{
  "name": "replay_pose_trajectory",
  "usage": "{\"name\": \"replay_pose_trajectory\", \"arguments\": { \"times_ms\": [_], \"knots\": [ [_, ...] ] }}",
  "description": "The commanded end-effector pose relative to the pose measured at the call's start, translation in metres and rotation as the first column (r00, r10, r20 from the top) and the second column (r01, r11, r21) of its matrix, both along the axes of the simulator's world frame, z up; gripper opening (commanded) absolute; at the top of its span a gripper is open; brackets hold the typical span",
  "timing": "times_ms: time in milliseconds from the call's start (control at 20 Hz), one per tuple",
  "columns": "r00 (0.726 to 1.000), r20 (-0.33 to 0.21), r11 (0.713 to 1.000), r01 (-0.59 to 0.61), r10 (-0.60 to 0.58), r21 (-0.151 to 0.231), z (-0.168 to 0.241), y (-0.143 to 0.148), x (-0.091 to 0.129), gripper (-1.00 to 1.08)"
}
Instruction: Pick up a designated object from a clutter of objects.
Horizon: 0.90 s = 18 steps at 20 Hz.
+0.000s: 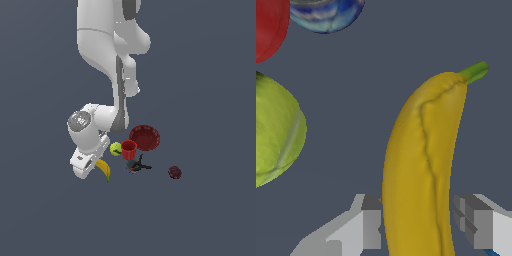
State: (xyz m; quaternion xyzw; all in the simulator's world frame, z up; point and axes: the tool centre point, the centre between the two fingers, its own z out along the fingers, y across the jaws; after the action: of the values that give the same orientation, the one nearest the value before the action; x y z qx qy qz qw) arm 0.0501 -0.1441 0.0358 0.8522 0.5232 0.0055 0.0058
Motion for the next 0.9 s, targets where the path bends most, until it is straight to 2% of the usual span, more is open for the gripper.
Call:
{"name": "replay_pose_trajectory", "arguments": {
  "times_ms": [0, 350, 850],
  "knots": [
    [1.000, 0.003, 1.000, 0.000, 0.000, -0.001, 0.009, 0.003, -0.002, -1.00],
    [1.000, 0.000, 1.000, 0.000, 0.000, -0.002, 0.045, 0.018, -0.016, -1.00],
    [1.000, -0.006, 1.000, 0.000, 0.000, -0.003, 0.124, 0.050, -0.046, -1.00]
  ]
}}
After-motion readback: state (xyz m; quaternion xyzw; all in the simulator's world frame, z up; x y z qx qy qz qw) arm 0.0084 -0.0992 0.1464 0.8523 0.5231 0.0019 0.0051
